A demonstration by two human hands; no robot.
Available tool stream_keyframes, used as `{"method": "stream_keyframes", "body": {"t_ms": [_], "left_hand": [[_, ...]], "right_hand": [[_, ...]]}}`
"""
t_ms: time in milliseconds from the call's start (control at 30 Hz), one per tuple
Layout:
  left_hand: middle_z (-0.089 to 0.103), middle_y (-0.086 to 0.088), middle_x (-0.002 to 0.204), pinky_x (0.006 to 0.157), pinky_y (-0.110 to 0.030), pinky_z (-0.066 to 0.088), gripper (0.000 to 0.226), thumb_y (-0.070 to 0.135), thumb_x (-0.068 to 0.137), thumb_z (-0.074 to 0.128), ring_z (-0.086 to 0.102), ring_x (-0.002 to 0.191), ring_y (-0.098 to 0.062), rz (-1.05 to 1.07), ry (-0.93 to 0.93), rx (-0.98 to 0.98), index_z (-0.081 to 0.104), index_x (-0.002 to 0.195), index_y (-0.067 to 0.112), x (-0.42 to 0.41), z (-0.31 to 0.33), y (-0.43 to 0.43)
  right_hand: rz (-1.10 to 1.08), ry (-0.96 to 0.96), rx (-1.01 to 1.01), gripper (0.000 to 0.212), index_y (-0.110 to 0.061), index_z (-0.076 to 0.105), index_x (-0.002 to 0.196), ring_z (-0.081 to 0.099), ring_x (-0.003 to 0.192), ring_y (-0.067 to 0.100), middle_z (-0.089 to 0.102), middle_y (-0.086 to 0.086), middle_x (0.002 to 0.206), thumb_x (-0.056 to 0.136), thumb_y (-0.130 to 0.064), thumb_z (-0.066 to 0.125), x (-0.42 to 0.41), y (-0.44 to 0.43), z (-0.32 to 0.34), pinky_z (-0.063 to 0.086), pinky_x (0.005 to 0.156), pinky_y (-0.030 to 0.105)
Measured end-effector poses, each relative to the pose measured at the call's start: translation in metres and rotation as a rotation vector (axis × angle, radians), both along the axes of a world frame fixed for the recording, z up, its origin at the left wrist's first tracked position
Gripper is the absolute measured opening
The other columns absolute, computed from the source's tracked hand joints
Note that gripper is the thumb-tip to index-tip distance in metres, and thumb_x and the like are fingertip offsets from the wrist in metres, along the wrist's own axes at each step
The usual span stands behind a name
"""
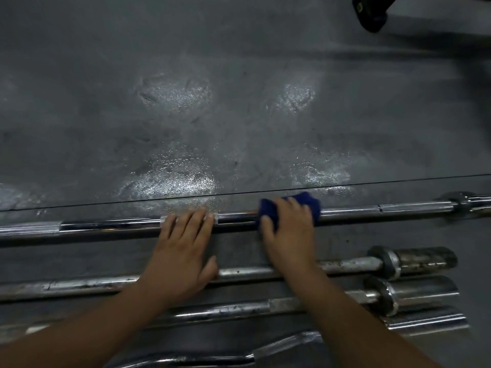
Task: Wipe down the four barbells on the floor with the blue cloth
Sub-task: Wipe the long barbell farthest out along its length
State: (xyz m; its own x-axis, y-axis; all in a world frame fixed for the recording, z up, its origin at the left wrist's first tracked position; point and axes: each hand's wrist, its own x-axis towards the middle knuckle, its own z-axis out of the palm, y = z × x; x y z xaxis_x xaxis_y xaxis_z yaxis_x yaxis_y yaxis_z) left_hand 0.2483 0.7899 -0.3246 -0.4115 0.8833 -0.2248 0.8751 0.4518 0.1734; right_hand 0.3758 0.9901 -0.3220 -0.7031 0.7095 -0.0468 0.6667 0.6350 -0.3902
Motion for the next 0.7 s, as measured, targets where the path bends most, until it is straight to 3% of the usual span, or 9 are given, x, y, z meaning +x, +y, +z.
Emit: {"method": "stream_keyframes", "body": {"t_ms": [133, 233, 400, 467, 533, 600, 700], "left_hand": [[0.045, -0.017, 0.148, 0.114, -0.054, 0.028, 0.078, 0.048, 0.081, 0.046, 0.04, 0.137, -0.035, 0.004, -0.001, 0.004, 0.045, 0.145, 0.005, 0.001, 0.001, -0.001], [0.045, -0.016, 0.149, 0.114, -0.052, 0.028, 0.078, 0.049, 0.08, 0.047, 0.041, 0.137, -0.033, -0.003, -0.002, 0.003, 0.047, 0.145, 0.006, 0.002, 0.003, -0.004], [0.04, -0.014, 0.154, 0.114, -0.051, 0.027, 0.078, 0.053, 0.085, 0.044, 0.036, 0.142, -0.031, -0.014, -0.023, -0.025, 0.041, 0.15, 0.009, 0.007, 0.008, -0.012], [0.034, -0.012, 0.158, 0.117, -0.047, 0.022, 0.08, 0.055, 0.087, 0.043, 0.03, 0.146, -0.028, -0.032, -0.029, -0.062, 0.035, 0.153, 0.011, 0.009, 0.009, -0.016], [0.031, -0.008, 0.16, 0.118, -0.043, 0.017, 0.079, 0.058, 0.089, 0.036, 0.027, 0.148, -0.025, -0.037, -0.04, -0.088, 0.032, 0.154, 0.013, 0.009, 0.017, -0.022], [0.03, -0.007, 0.16, 0.119, -0.043, 0.019, 0.079, 0.06, 0.09, 0.031, 0.031, 0.147, -0.025, -0.025, -0.024, -0.072, 0.032, 0.155, 0.014, 0.006, 0.034, -0.025], [0.023, -0.007, 0.162, 0.12, -0.044, 0.02, 0.08, 0.059, 0.09, 0.026, 0.027, 0.148, -0.024, 0.023, 0.021, -0.003, 0.027, 0.156, 0.014, 0.009, 0.078, -0.034]], "right_hand": [[0.337, -0.069, 0.011, 0.049, -0.025, 0.044, 0.142, 0.035, 0.139, 0.023, 0.048, -0.002, 0.144, 0.094, -0.038, 0.044, -0.032, -0.058, -0.006, 0.015, 0.12, 0.044], [0.424, -0.072, 0.075, 0.047, -0.025, 0.045, 0.14, 0.04, 0.135, 0.021, 0.05, -0.003, 0.141, 0.093, -0.029, 0.046, -0.01, -0.028, -0.009, 0.025, 0.116, 0.043], [0.217, -0.133, 0.064, 0.045, -0.019, 0.06, 0.128, 0.054, 0.12, 0.025, 0.061, 0.001, 0.13, 0.086, -0.013, 0.046, 0.057, 0.055, -0.001, 0.04, 0.106, 0.042], [0.159, -0.15, -0.062, 0.043, -0.023, 0.063, 0.12, 0.059, 0.108, 0.019, 0.065, -0.004, 0.116, 0.084, -0.002, 0.051, 0.06, 0.06, 0.014, 0.045, 0.088, 0.031], [0.029, -0.18, -0.188, 0.038, -0.026, 0.064, 0.109, 0.061, 0.092, 0.019, 0.063, -0.004, 0.098, 0.086, -0.001, 0.047, 0.052, 0.056, 0.03, 0.041, 0.072, 0.026], [-0.046, -0.156, -0.262, 0.039, -0.027, 0.066, 0.104, 0.06, 0.084, 0.02, 0.062, -0.003, 0.091, 0.085, -0.001, 0.044, 0.046, 0.051, 0.048, 0.046, 0.072, 0.028], [-0.06, -0.068, -0.268, 0.042, -0.026, 0.068, 0.107, 0.062, 0.087, 0.021, 0.066, 0.0, 0.099, 0.086, 0.003, 0.045, 0.05, 0.039, 0.073, 0.054, 0.082, 0.04]]}}
